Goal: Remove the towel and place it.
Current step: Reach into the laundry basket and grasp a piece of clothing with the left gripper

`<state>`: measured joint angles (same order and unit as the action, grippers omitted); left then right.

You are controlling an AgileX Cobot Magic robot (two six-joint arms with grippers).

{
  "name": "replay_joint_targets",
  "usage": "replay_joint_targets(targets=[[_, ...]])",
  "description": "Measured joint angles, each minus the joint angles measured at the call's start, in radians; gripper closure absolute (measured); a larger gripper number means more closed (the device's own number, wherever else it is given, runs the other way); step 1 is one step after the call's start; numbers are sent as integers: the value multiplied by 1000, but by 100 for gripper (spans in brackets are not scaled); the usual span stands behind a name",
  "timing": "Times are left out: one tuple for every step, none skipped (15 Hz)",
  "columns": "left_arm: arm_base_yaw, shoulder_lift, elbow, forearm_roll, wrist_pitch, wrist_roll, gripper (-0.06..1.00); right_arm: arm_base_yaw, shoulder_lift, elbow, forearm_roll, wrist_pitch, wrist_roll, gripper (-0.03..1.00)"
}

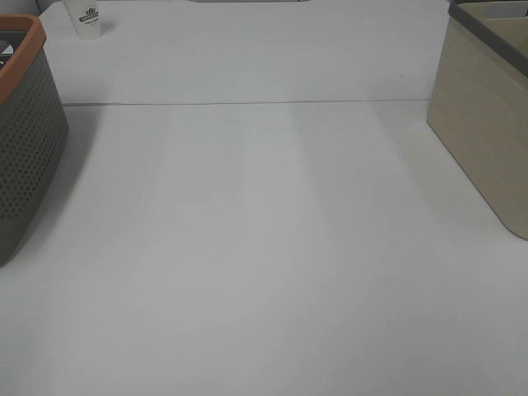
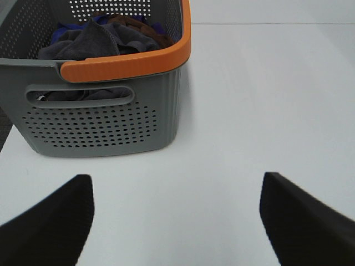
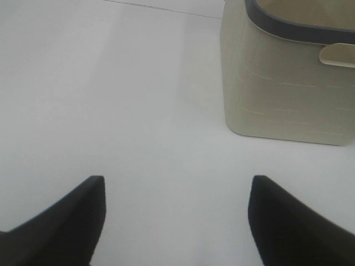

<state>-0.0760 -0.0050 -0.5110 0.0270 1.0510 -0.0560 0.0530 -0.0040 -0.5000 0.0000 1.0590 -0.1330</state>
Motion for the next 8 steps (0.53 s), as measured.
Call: replay_joint_targets(targets=[[0, 0, 0, 0, 0, 0, 18, 0, 0, 0, 0, 0, 0, 25], [0, 0, 0, 0, 0, 0, 18, 0, 0, 0, 0, 0, 0, 25], [0, 0, 0, 0, 0, 0, 18, 0, 0, 0, 0, 0, 0, 25], [0, 0, 0, 0, 0, 0, 18, 0, 0, 0, 0, 0, 0, 25], [0, 0, 0, 0, 0, 0, 18, 0, 0, 0, 0, 0, 0, 25], [0, 0, 0, 0, 0, 0, 18, 0, 0, 0, 0, 0, 0, 25], [0, 0, 0, 0, 0, 0, 18, 0, 0, 0, 0, 0, 0, 25], [0, 0, 0, 0, 0, 0, 18, 0, 0, 0, 0, 0, 0, 25]])
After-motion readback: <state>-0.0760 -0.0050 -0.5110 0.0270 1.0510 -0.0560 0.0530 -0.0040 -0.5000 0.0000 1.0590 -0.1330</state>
